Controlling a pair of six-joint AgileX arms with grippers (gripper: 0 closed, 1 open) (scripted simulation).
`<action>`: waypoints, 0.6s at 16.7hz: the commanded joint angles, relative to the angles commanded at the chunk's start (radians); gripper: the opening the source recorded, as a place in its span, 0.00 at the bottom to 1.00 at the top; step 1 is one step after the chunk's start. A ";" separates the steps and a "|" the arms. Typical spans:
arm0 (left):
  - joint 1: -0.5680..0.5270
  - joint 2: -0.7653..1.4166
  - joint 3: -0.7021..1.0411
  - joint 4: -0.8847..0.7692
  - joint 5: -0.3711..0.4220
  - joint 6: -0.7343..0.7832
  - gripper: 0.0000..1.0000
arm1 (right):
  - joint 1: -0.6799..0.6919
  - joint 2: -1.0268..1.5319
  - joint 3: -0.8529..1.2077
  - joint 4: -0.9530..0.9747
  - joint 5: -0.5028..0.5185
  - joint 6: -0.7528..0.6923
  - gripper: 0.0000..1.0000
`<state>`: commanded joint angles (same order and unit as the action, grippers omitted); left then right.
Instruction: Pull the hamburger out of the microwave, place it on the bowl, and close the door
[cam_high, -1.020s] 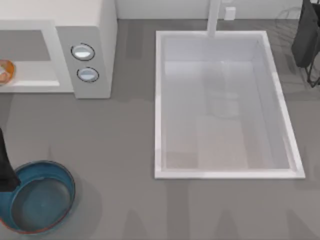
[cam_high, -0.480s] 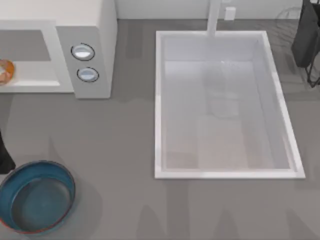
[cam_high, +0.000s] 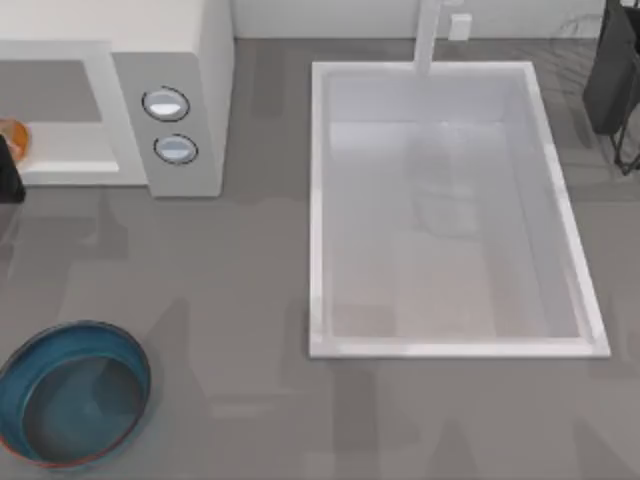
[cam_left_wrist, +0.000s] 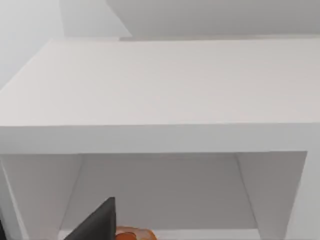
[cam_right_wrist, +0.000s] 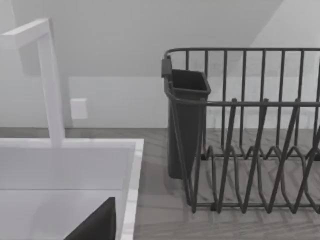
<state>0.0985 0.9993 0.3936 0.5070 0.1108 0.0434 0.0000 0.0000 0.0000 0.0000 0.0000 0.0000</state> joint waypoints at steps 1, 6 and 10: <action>0.011 0.118 0.043 0.055 0.012 0.005 1.00 | 0.000 0.000 0.000 0.000 0.000 0.000 1.00; 0.063 0.702 0.250 0.323 0.071 0.028 1.00 | 0.000 0.000 0.000 0.000 0.000 0.000 1.00; 0.098 1.101 0.391 0.503 0.110 0.043 1.00 | 0.000 0.000 0.000 0.000 0.000 0.000 1.00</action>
<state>0.1963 2.0999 0.7843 1.0103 0.2208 0.0865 0.0000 0.0000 0.0000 0.0000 0.0000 0.0000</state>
